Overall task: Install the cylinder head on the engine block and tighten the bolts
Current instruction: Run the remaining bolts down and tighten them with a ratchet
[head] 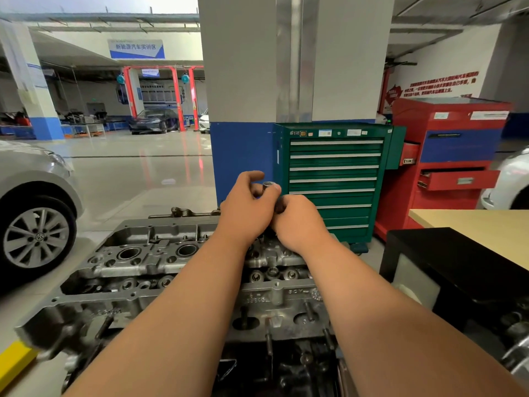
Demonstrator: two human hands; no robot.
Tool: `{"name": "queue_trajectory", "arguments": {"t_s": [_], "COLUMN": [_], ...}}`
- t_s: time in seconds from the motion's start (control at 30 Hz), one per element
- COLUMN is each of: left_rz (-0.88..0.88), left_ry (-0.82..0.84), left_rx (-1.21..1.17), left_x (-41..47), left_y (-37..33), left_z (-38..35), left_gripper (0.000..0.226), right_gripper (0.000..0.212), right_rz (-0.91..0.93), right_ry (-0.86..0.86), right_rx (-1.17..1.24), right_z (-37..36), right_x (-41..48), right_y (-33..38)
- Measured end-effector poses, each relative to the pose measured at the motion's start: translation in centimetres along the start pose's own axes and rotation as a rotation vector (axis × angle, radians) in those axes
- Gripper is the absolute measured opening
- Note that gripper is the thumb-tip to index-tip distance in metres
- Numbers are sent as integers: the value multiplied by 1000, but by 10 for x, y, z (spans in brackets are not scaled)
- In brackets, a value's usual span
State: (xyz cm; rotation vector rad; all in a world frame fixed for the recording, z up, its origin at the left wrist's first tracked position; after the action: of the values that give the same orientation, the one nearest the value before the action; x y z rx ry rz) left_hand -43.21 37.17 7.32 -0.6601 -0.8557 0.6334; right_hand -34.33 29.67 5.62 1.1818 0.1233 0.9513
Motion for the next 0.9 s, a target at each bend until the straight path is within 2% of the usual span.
{"name": "queue_trajectory", "arguments": {"t_s": [0.1,0.23,0.33,0.4,0.47,0.63,0.77,0.9], "left_rz": [11,-27,-33,-13,14,113,20,-59], "left_ry": [-45,-68,-28,-21,-39,-142,-142,-71], "left_rx": [41,30,31,21,38,167,163,104], "left_x": [0,2,2,3,5,0,-1,0], "left_y": [1,1,0,2,6,12,1,-2], "left_z": [5,10,4,2,2,14,14,10], "left_gripper": [29,10,26,29,21,39,31,17], "right_gripper": [20,13,16,24,21,26,17,16], "right_rz": [-31,-19,27,25,6,1,-10,17], "right_ry": [-44,45,132,107,68,7,16,130], "right_rx": [-82,-94,-62,-74,-100,-145,-163,-117], "right_z": [1,-7,-11,-7,-6,-5,-6,-12], "right_x": [0,-2,-5,-5,-3,0,-2,-7], "right_y": [-2,0,5,5,3,5,5,7]}}
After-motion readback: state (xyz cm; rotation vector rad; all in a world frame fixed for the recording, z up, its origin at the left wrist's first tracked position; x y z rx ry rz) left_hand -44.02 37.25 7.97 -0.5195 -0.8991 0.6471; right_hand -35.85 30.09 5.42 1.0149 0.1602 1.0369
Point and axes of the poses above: each hand's wrist, its own x-axis towards the middle knuckle, its own z-axis out of the back of the hand, y = z × x, the point moved 10 cm from there along x, towards the middle knuckle, and after that the axes turned 14 degrees about x, right-handed, at the moved point
